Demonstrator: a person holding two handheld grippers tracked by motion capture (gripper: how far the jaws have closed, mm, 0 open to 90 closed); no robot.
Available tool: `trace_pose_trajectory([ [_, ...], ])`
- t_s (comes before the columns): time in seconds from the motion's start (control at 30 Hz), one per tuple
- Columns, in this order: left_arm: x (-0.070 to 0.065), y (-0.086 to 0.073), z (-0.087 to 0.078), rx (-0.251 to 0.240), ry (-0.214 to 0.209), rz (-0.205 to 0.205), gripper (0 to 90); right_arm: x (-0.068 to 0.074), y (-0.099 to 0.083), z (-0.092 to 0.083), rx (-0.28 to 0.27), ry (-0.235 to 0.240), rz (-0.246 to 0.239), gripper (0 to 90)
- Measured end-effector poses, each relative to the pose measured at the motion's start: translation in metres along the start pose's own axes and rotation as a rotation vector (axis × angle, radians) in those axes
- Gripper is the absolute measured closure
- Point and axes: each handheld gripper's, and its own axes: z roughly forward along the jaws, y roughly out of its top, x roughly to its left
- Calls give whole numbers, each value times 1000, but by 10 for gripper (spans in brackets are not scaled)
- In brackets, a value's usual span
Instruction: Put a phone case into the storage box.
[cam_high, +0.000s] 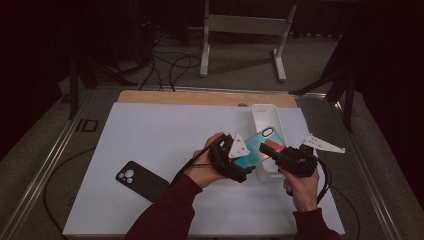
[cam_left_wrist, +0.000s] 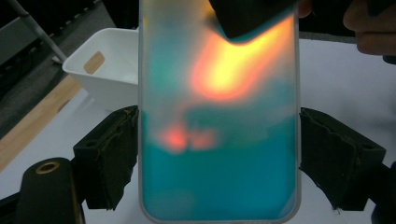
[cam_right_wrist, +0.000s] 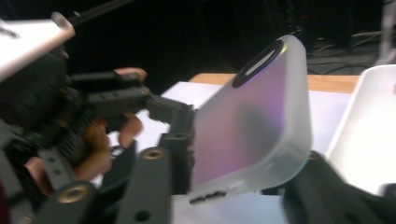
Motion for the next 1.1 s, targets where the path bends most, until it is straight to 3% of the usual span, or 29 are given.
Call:
trace_pose_trajectory([
  [0.23,-3,-1,7,25,32,-3,165,3,0,2,6,34,22,827],
  [0.27,-2,-2,7,17,21,-14,249,4,-1,2,-2,41,23,857],
  [0.3,-2,-2,8,20,13,-21,224,7,-1,2,1,-1,-11,864],
  [0.33,-2,-2,8,23,14,-18,206,7,0,2,2,17,-6,866],
  [0.5,3,-4,7,25,-21,-53,152,8,1,0,12,-7,-31,869],
  [0.77,10,-9,1,-8,-108,-72,141,8,8,-7,14,-8,-79,869],
  [1.1,17,-24,2,-19,-186,-145,111,19,13,-10,17,77,-127,868],
])
